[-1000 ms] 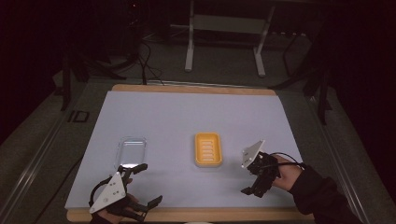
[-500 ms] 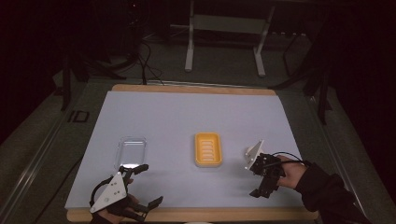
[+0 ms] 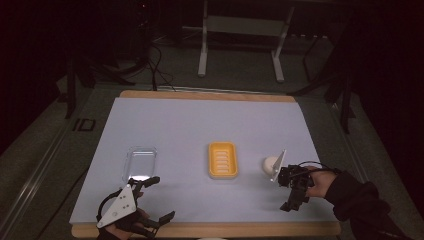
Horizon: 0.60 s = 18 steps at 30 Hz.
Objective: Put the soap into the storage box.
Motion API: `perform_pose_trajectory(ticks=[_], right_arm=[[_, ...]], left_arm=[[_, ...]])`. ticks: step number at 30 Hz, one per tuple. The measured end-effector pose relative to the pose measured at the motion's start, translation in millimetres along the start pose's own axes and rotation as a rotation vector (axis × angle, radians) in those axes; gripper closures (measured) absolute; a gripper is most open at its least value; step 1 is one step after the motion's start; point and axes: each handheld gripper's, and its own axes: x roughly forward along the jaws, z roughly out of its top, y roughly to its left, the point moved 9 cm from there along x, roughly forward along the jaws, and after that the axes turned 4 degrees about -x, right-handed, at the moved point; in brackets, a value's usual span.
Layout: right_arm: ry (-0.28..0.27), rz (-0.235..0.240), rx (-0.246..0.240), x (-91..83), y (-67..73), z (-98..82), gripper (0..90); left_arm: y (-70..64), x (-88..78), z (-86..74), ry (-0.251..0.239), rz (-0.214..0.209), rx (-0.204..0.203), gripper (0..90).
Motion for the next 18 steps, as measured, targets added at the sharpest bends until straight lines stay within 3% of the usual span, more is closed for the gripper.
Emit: perform_pose_trajectory(ticks=[2, 4, 8, 18], right_arm=[[0.047, 0.002, 0.012, 5.6, -3.3, -10.4, 9.5], [0.058, 0.009, 0.022, 6.8, -4.0, -13.5, 9.5], [0.071, 0.016, 0.060, 7.9, -10.8, -24.1, 9.5], [0.063, -0.039, 0.089, 6.9, -32.0, -37.7, 9.5]], left_arm=[[-0.1, 0.2, 0.1, -0.001, -0.001, -0.002, 0.1], [-0.3, 0.2, 0.0, 0.000, -0.003, -0.001, 0.1], [-0.7, 0.7, -0.4, 0.004, -0.005, 0.000, 0.1], [-1.0, 1.0, -0.8, 0.005, -0.009, -0.001, 0.1]])
